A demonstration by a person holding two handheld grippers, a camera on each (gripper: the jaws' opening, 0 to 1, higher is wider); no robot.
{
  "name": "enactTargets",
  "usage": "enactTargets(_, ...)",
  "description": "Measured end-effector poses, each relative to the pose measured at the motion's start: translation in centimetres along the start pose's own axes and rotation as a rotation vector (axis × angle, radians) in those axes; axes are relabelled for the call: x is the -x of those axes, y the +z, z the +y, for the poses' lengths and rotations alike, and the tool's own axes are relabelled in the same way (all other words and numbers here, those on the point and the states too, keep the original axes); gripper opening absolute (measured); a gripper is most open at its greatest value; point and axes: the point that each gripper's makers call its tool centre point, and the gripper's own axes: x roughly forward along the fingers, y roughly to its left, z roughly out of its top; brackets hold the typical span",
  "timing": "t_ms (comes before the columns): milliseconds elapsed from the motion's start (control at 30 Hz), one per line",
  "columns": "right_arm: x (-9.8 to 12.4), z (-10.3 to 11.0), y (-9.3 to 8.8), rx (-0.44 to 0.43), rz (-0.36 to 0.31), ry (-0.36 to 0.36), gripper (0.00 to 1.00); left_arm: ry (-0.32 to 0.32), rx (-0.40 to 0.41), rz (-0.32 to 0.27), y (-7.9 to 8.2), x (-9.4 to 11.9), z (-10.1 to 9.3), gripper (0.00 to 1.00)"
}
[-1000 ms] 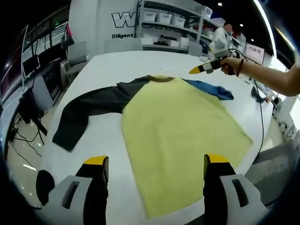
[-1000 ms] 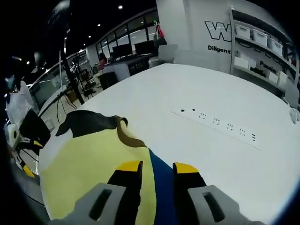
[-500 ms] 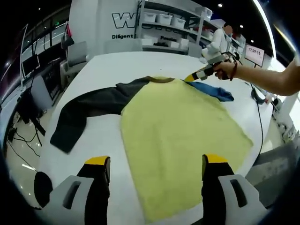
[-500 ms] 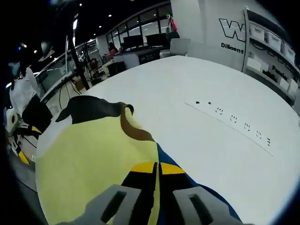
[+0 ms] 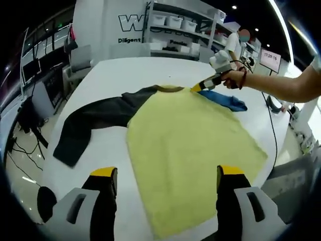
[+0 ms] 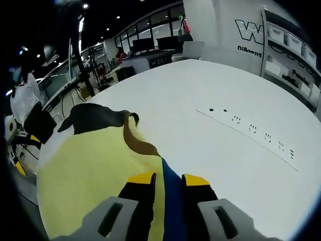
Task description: Fold the garment on the visible template until the final outline fits inside the template.
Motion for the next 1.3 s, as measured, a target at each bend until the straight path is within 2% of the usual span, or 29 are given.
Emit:
enactTargets(67, 0.0, 0.1, -0.2, 0.000, 0.008, 0.004, 0.08, 0.001, -0.003, 0.004, -0.1, 0.0, 0.0, 0.81)
enactTargets(133, 0.1, 0.3, -0.1, 0.019, 0.008, -0.001, 0.00, 0.002, -0.003, 0.004, -0.1, 0.1, 0.0, 0.80)
enactTargets(233, 1.0, 0.9, 0.4, 0.104, -0.007, -0.023, 0.00, 0.006, -0.004, 0.001, 0.0, 0.2, 0.0, 0.80)
enactTargets(267, 1.5, 1.3, 0.7, 0.165, -0.017, -0.034, 0.00, 0.004, -0.002, 0.006, -0.1, 0.2, 0.0, 0.80)
enactTargets(300, 1.9, 2.2, 0.7, 0.218, -0.021, -0.022, 0.00, 0.004, -0.005, 0.006, -0.2, 0.3, -0.1, 0.80)
enactTargets(333, 2.0, 2.4, 0.6, 0.232, -0.018, -0.017, 0.00, 0.004, -0.006, 0.006, -0.2, 0.3, -0.1, 0.79)
enactTargets(400, 2.3, 3.7, -0.2, 0.266, -0.003, 0.000, 0.00, 0.003, -0.007, 0.005, -0.2, 0.4, -0.1, 0.79)
enactTargets(600, 1.8, 4.9, -2.1, 0.319, 0.042, 0.012, 0.00, 0.005, -0.015, 0.005, -0.2, 0.6, -0.1, 0.78)
enactTargets(700, 1.2, 5.1, -3.4, 0.270, 0.087, 0.034, 0.00, 0.006, -0.019, 0.007, -0.2, 0.7, -0.1, 0.77)
enactTargets(733, 1.0, 4.8, -3.4, 0.256, 0.072, 0.024, 0.00, 0.006, -0.018, 0.006, -0.2, 0.7, -0.1, 0.77)
enactTargets(800, 0.9, 4.8, -2.8, 0.174, 0.040, 0.041, 0.00, 0.010, -0.016, 0.003, -0.2, 0.8, 0.0, 0.77)
enactTargets(867, 1.4, 4.8, -2.9, 0.107, 0.054, 0.060, 0.00, 0.012, -0.017, 0.012, -0.4, 0.8, 0.0, 0.76)
enactTargets(900, 1.5, 4.8, -2.9, 0.115, 0.055, 0.060, 0.00, 0.012, -0.018, 0.013, -0.4, 0.8, 0.1, 0.76)
enactTargets(1000, 2.2, 4.4, -2.1, 0.143, 0.028, 0.046, 0.00, 0.013, -0.021, 0.019, -0.5, 0.8, 0.1, 0.76)
enactTargets(1133, 2.8, 3.6, -0.3, 0.052, -0.047, 0.028, 0.02, 0.014, -0.033, 0.027, -0.6, 0.8, 0.0, 0.75)
enactTargets(1233, 3.1, 2.6, 0.8, 0.046, -0.079, 0.004, 0.03, 0.011, -0.031, 0.028, -0.6, 0.8, 0.0, 0.75)
enactTargets(1300, 3.2, 2.0, 1.6, 0.010, -0.100, 0.001, 0.03, 0.013, -0.033, 0.028, -0.6, 0.8, 0.1, 0.74)
